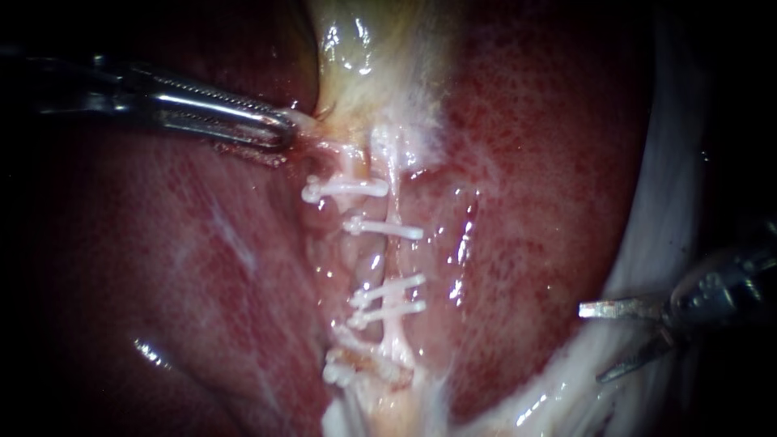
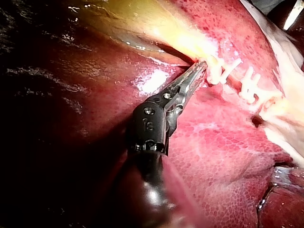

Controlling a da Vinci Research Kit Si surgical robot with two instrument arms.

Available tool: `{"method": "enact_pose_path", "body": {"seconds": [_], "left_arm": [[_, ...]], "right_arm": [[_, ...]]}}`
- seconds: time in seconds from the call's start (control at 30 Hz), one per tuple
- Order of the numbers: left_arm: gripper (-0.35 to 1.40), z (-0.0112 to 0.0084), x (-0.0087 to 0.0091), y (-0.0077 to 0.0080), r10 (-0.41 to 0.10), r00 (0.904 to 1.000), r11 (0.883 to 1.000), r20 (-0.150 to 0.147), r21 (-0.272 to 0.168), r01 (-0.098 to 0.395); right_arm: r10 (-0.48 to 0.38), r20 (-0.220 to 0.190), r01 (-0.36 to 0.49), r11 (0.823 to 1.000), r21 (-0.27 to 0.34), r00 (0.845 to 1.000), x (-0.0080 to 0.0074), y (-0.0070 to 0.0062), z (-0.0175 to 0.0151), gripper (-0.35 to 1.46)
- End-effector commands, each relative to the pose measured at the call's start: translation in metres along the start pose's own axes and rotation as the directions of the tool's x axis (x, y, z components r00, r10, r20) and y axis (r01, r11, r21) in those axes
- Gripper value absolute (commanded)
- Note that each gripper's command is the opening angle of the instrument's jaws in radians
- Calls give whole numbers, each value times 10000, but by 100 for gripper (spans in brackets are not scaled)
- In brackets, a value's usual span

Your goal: Go to the cutting position right tube

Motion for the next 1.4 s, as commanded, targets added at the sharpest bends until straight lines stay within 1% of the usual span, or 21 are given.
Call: {"method": "enact_pose_path", "body": {"seconds": [0.03,0.07,0.17,0.23,0.3,0.43,0.5,0.6,0.67,0.7,0.73,0.77,0.83,0.87,0.9,1.03,1.1,1.17,1.23,1.33,1.4], "left_arm": [[-35,-4,2,1,-15,10000,10000,1,-22,15],[-35,-7,4,1,-20,10000,10000,12,-73,20],[-35,-22,11,1,-56,10000,10000,-25,14,56],[-35,-39,18,1,-107,9999,9999,-39,130,108],[-35,-58,27,1,-236,9996,9994,-184,265,241],[-35,-88,41,-2,-133,9989,9985,-441,519,156],[-35,-94,44,-3,-117,9989,9982,-456,587,144],[-35,-95,43,-3,-133,9988,9979,-466,630,162],[-35,-93,42,-2,-129,9988,9978,-469,648,159],[-35,-92,41,-2,-128,9988,9978,-470,651,158],[-35,-92,41,-2,-128,9988,9977,-470,653,158],[-35,-92,41,-2,-128,9988,9977,-470,654,158],[-35,-92,41,-2,-128,9988,9977,-470,654,159],[-35,-92,41,-2,-128,9988,9977,-471,657,159],[-35,-92,41,-2,-127,9988,9977,-471,658,158],[-35,-91,40,-1,-123,9988,9976,-473,672,155],[-35,-91,40,-1,-123,9988,9976,-474,679,155],[-35,-90,40,0,-125,9988,9975,-476,683,157],[-35,-90,40,0,-126,9988,9973,-483,714,160],[-35,-90,40,0,-126,9988,9973,-483,715,160],[-35,-90,40,0,-125,9988,9973,-484,717,160]], "right_arm": [[-8,-6,8,10000,0,10000,1,0,0,143],[-6,-5,6,10000,-1,10000,1,0,0,143],[-5,-5,5,10000,-1,10000,1,0,0,143],[-4,-9,5,10000,28,10000,1,0,0,143],[-5,-9,5,10000,28,10000,1,0,0,143],[-1,-17,2,10000,85,10000,1,0,0,143],[4,-29,-3,9999,172,10000,2,1,1,143],[-10,-100,15,9990,455,9999,6,3,1,143],[498,-356,-469,9959,769,9981,12,7,3,143],[853,-557,-797,9922,958,9948,16,8,5,143],[1277,-829,-1174,9859,1188,9883,19,10,7,143],[1815,-1039,-1626,9723,1676,9779,24,12,10,143],[2359,-1369,-2001,9516,2334,9621,32,15,16,141],[2704,-1477,-2257,9379,2635,9514,38,18,21,141],[2900,-1532,-2406,9303,2769,9447,42,19,25,140],[3477,-1524,-2893,9057,3098,9252,58,30,40,140],[3828,-1636,-3147,8892,3320,9092,65,38,49,140],[4117,-1668,-3360,8737,3518,8959,71,47,59,140],[4318,-1675,-3508,8619,3661,8863,76,56,68,140],[4471,-1699,-3582,8503,3856,8782,82,71,83,138],[4683,-1742,-3717,8369,4017,8662,86,81,92,138]]}}
